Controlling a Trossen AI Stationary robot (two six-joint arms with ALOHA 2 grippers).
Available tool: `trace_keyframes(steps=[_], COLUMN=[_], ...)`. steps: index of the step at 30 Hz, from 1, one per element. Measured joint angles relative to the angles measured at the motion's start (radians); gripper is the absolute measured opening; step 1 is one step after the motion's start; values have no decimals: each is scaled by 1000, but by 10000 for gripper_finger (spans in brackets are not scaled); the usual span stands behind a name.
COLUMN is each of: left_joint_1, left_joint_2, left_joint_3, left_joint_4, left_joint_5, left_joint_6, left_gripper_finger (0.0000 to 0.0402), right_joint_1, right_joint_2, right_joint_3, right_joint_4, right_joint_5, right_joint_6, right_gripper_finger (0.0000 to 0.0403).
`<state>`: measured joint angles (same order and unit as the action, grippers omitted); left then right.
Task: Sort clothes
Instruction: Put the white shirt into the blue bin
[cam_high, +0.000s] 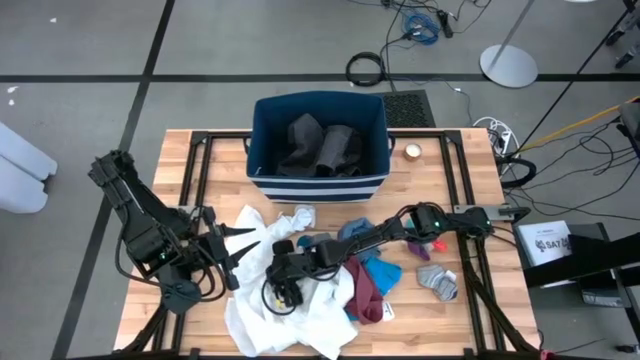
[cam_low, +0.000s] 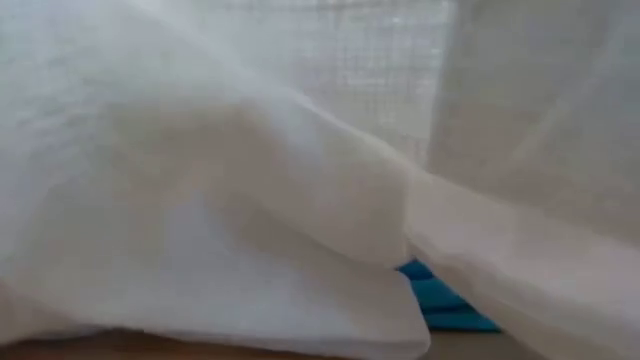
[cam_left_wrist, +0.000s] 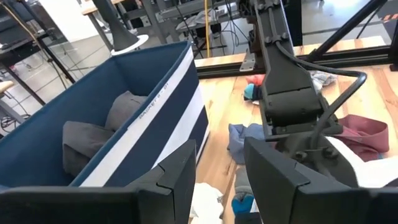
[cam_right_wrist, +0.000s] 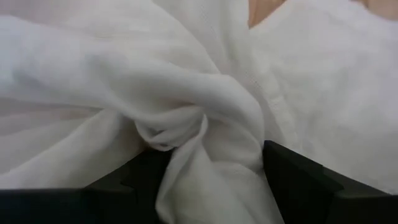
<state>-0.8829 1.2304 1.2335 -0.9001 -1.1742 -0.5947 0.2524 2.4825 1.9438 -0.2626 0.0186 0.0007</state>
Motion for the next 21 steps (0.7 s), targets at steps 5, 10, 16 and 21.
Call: trace_keyframes(steps=[5,10,16,21], left_joint_1=[0,0,0,0], left_joint_2=[0,0,0,0], left_joint_3=[0,0,0,0], left_joint_4=[1,0,1,0], left_joint_5=[8,20,21,20], left_joint_6=[0,2,3,6], left_gripper_finger=[145,145,145,145], right_joint_1=[-11,-12,-12,-13], right_joint_2=[11,12,12,6], right_joint_3=[1,-1,-3,-5], right_joint_4=[-39,-43,-43,-41], right_joint_5=[-5,-10,-6,-2], right_joint_6=[25,12,-31,-50], right_gripper_finger=[222,155,32,19])
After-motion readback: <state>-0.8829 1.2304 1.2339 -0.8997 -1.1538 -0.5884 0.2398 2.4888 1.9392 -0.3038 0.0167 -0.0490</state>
